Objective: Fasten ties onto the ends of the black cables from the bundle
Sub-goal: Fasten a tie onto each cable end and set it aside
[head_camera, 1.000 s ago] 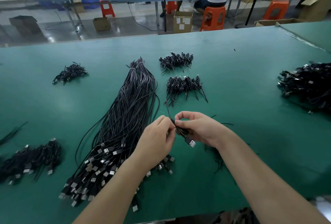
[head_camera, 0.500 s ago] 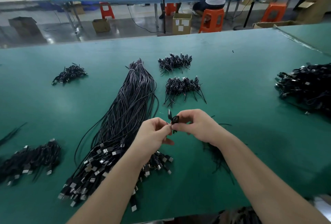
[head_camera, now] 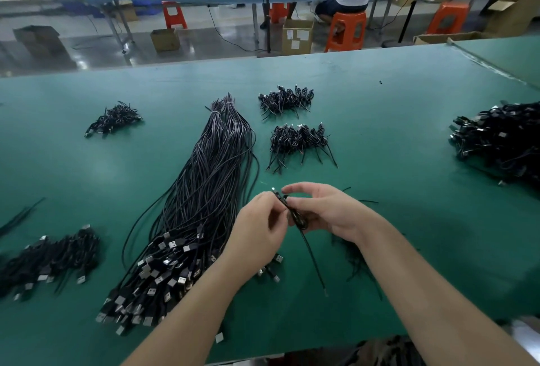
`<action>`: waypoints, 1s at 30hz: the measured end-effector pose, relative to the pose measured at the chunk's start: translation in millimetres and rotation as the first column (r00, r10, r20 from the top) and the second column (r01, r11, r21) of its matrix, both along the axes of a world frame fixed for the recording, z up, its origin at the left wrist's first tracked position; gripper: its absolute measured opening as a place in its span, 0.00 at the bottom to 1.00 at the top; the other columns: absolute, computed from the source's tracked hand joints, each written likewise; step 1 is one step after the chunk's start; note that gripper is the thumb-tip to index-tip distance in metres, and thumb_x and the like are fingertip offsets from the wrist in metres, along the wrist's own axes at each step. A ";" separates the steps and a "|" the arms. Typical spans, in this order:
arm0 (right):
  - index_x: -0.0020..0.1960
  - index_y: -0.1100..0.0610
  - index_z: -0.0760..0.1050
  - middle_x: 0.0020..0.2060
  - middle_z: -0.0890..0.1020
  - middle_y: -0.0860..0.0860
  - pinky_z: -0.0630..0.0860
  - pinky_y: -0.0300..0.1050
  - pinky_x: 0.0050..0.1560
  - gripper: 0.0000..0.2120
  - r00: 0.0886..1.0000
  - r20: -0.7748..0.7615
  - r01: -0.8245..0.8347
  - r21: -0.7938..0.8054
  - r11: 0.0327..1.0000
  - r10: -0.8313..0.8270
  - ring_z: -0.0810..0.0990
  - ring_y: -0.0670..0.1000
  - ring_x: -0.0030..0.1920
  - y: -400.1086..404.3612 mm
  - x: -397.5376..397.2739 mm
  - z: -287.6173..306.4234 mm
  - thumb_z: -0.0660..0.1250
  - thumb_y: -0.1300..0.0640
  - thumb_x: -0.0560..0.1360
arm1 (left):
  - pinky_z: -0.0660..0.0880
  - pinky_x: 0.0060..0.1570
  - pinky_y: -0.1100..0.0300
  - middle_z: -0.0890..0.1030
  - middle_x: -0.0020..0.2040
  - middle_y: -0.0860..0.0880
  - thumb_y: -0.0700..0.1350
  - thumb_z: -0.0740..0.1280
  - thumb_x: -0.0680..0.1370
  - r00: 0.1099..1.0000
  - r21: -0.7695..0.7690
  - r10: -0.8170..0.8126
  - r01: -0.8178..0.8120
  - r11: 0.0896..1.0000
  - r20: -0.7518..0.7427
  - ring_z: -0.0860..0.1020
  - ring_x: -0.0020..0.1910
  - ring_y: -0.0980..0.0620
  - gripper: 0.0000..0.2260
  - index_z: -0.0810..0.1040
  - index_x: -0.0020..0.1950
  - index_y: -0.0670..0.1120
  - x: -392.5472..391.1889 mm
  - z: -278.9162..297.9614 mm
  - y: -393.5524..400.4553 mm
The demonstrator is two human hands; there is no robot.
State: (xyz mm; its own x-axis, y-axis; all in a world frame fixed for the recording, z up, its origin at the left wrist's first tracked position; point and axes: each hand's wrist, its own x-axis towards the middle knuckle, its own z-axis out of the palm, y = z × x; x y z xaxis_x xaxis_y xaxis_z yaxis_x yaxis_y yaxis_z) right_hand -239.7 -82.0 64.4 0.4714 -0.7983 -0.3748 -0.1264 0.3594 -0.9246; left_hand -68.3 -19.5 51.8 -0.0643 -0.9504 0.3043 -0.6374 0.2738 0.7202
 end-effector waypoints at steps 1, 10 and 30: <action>0.64 0.52 0.76 0.38 0.85 0.51 0.79 0.43 0.37 0.12 0.999 -0.034 0.004 -0.081 0.997 -0.007 0.83 0.47 0.37 0.2 -0.5 -0.2 0.66 0.59 0.82 | 0.75 0.35 0.61 0.79 0.36 0.51 0.39 0.68 0.79 0.994 0.099 0.041 -0.031 0.995 -0.103 0.81 0.36 0.51 0.07 0.75 0.42 0.45 1.3 0.6 -1.1; 0.55 0.49 0.84 0.45 0.85 0.38 0.73 0.30 0.42 0.07 0.945 -0.322 -0.165 -0.633 0.756 -0.063 0.80 0.37 0.40 3.1 -0.5 -2.1 0.72 0.57 0.78 | 0.82 0.41 0.53 0.79 0.32 0.49 0.39 0.69 0.81 0.790 0.473 0.287 0.004 0.881 -0.541 0.82 0.31 0.49 0.07 0.79 0.45 0.38 5.9 2.2 -11.4; 0.53 0.57 0.81 0.46 0.84 0.54 0.82 0.46 0.43 0.05 0.994 -0.099 0.013 -0.254 0.967 -0.039 0.82 0.50 0.39 1.0 -0.5 8.7 0.66 0.61 0.81 | 0.75 0.36 0.64 0.78 0.36 0.53 0.41 0.68 0.81 0.940 0.036 0.249 -0.247 0.968 -0.234 0.75 0.33 0.59 0.06 0.76 0.43 0.46 -6.2 3.2 -8.7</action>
